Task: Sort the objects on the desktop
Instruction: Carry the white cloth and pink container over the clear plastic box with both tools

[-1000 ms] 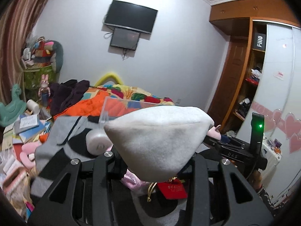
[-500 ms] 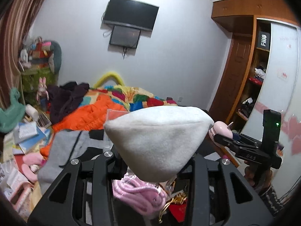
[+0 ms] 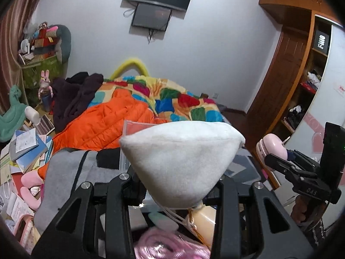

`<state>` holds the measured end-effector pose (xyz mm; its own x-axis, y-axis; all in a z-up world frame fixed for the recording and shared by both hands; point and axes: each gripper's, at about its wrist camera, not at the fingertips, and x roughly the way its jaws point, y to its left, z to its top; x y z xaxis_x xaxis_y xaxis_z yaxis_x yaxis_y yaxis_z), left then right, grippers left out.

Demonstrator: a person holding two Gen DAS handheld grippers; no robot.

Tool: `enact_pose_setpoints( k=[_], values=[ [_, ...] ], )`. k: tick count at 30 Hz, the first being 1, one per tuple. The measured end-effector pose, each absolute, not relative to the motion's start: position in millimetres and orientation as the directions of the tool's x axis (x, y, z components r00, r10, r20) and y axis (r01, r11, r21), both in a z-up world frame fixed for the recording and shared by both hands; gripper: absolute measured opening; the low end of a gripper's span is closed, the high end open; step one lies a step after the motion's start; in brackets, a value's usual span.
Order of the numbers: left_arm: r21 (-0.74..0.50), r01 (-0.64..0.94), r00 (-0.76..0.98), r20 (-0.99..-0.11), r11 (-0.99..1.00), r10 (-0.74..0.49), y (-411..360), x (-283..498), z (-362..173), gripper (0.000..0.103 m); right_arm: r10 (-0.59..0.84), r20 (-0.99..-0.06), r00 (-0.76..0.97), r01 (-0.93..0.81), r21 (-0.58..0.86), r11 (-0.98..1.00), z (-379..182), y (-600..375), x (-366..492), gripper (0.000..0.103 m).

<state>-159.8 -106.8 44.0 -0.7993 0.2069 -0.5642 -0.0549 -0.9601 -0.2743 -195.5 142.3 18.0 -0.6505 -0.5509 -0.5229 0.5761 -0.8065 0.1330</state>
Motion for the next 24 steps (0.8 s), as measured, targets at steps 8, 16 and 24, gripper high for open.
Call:
enact_pose_setpoints(
  k=[8, 16, 24],
  values=[
    [-0.276, -0.045, -0.736, -0.641, -0.960, 0.218, -98, -198, 17, 0.037, -0.539, -0.597, -0.594, 0.590, 0.132, -0.797, -3, 112, -222, 0.060],
    [-0.253, -0.046, -0.701, -0.681, -0.966, 0.211, -90, -214, -3, 0.037, -0.522, -0.640, -0.563, 0.595, 0.124, -0.794, -18, 99, -231, 0.060],
    [-0.176, -0.055, -0.695, -0.700, -0.983, 0.164, -78, -216, -11, 0.037, -0.497, -0.681, -0.539, 0.591, 0.115, -0.799, -30, 88, -246, 0.060]
  ],
)
